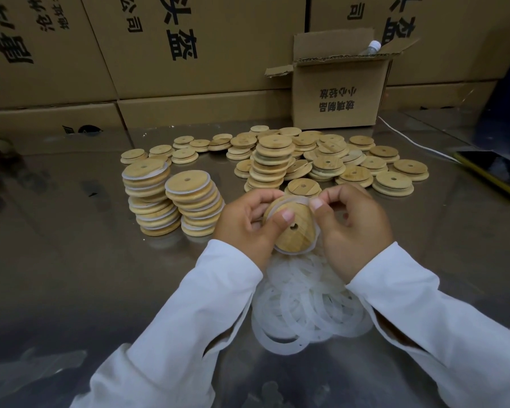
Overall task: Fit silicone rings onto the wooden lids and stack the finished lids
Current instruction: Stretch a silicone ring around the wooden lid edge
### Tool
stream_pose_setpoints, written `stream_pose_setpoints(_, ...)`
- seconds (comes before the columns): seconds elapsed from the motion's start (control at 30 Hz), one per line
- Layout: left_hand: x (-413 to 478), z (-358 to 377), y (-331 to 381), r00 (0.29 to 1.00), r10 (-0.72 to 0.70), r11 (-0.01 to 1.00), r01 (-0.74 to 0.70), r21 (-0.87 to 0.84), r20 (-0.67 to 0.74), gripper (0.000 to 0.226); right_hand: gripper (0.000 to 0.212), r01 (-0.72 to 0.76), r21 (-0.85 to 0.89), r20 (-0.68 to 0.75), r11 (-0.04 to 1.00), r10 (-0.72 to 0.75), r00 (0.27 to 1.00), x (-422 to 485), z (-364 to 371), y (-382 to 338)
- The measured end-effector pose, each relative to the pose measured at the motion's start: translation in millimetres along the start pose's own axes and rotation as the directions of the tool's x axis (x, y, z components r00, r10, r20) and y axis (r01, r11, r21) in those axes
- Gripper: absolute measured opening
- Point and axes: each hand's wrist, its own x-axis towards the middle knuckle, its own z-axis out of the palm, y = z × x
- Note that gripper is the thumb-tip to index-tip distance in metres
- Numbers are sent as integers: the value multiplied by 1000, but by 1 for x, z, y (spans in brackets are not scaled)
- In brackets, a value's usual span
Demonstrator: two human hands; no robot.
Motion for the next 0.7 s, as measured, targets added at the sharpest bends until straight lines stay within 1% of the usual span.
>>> stream_pose_setpoints(0.07, 0, 0, 0, 1000, 12, 1000, -13, -6, -10, 17, 17, -21, 12, 12, 1000, 21, 1000, 1, -1, 0)
stream_pose_setpoints(0.23, 0, 1, -3, 999, 15, 999, -16, -36, -33, 18, 12, -46, 28, 33, 999, 45, 998, 2, -4, 0)
stream_pose_setpoints(0.4, 2, -1, -3, 999, 26, 998, -28, -51, -37, 20, 15, -14, 25, 25, 1000, 14, 1000, 3, -6, -2)
stream_pose_setpoints(0.6, 4, -3, -2, 998, 58, 997, -58, -43, -4, 22, 13, 6, 27, 5, 1000, -6, 1000, 4, -5, -1)
stream_pose_setpoints(0.7, 4, -1, -1, 996, 89, 994, -90, -61, -22, 17, 16, 29, 37, -30, 999, -27, 999, 4, -6, -1)
